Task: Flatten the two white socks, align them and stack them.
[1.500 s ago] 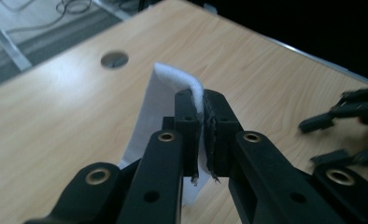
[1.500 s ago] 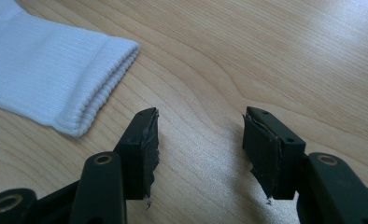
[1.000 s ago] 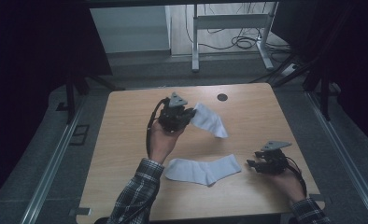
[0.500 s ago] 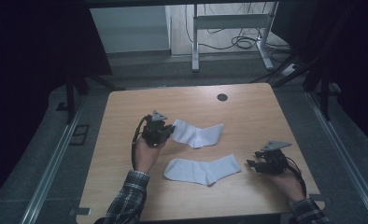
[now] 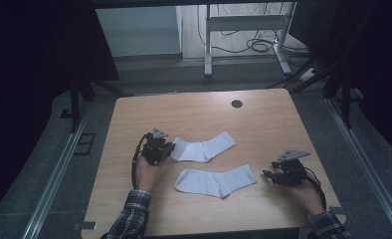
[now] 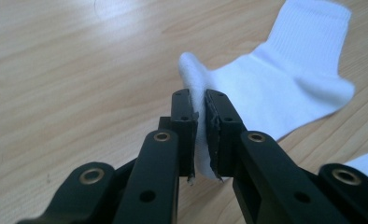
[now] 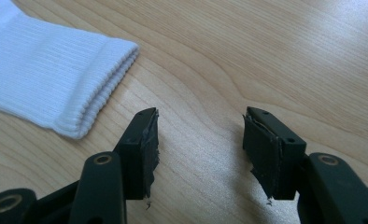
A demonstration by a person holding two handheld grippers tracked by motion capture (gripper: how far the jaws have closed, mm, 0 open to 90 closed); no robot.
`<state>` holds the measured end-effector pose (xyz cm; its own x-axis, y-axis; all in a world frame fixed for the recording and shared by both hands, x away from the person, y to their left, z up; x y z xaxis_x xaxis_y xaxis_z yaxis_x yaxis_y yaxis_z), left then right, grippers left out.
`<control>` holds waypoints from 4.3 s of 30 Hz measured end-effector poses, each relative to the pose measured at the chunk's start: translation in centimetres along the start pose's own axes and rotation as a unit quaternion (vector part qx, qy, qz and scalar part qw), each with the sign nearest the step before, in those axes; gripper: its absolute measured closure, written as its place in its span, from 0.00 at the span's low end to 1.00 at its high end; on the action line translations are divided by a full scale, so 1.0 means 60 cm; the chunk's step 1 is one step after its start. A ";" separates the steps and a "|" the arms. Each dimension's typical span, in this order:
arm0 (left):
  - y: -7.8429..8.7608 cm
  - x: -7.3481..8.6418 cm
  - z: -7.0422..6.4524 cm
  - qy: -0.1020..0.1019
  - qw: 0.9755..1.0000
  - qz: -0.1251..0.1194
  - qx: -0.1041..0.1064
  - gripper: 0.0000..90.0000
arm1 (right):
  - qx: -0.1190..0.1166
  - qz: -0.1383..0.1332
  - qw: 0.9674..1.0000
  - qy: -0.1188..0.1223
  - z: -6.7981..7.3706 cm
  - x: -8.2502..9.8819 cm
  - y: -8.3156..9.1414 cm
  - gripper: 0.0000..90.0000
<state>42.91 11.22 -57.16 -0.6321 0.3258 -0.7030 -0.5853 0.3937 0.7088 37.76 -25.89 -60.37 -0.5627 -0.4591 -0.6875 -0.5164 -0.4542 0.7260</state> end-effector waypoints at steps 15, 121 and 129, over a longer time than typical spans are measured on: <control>0.017 0.026 0.057 0.027 0.997 -0.046 -0.058 0.60 | -0.010 0.008 1.000 -0.008 0.008 -0.009 0.001 0.54; 0.083 0.060 -0.079 -0.011 0.997 -0.063 0.042 0.96 | -0.041 -0.042 0.998 -0.012 0.075 -0.139 -0.004 0.91; 0.107 0.082 -0.103 -0.016 0.996 -0.066 0.053 0.96 | -0.052 -0.034 0.998 -0.003 0.099 -0.116 0.017 0.91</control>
<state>32.91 10.03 -55.68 -0.5351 0.2926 -0.7925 -0.6046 0.5225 0.6012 37.31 -18.65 -54.75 -0.5329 -0.4208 -0.7341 -0.4839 -0.5601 0.6723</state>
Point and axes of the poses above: each handheld gripper's, and its own axes: y roughly backward along the jaws, x roughly out of its underside, z roughly to its left, the point moved 10 cm from there along -y, roughly forward along the jaws
